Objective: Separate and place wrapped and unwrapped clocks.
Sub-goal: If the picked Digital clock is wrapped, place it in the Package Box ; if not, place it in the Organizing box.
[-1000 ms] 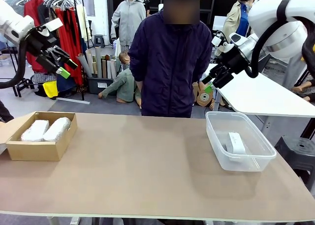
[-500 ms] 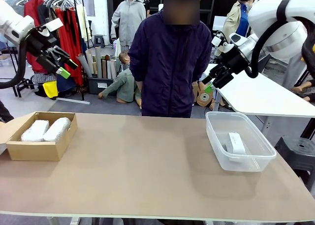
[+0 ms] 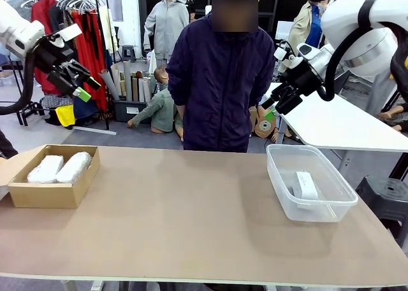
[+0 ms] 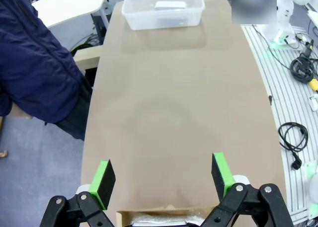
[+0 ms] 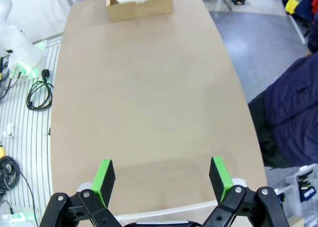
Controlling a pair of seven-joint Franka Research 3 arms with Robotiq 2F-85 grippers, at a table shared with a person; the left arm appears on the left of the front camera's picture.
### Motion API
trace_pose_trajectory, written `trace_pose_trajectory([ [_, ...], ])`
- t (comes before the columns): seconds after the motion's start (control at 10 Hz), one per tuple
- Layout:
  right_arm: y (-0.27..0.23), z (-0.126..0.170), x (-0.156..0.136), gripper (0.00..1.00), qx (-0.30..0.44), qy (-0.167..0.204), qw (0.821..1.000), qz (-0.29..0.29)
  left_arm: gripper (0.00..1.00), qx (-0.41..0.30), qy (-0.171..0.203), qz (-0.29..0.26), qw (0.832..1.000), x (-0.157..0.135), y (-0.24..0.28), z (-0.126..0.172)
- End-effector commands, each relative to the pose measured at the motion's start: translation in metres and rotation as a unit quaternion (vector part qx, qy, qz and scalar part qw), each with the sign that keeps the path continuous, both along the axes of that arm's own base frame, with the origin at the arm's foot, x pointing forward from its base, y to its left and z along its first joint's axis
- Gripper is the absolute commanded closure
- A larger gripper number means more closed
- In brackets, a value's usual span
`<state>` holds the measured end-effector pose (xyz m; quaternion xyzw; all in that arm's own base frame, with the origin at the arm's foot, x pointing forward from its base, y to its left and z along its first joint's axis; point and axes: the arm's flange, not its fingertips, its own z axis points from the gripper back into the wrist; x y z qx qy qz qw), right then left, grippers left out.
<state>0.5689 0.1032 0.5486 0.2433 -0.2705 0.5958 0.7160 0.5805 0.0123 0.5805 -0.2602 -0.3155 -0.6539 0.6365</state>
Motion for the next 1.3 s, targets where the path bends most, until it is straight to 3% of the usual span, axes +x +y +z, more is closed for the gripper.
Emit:
trace_pose_trajectory([
  [0.0, 0.0004, 0.0006, -0.0003, 0.0, 0.0, -0.001, 1.0, 0.0, 0.0, 0.0, -0.002, -0.003, 1.0, -0.0002, 0.0004, 0.0002],
  [1.2, 0.0004, 0.0006, -0.0003, 0.0, 0.0, -0.001, 1.0, 0.0, 0.0, 0.0, -0.002, -0.003, 1.0, -0.0002, 0.0004, 0.0002],
])
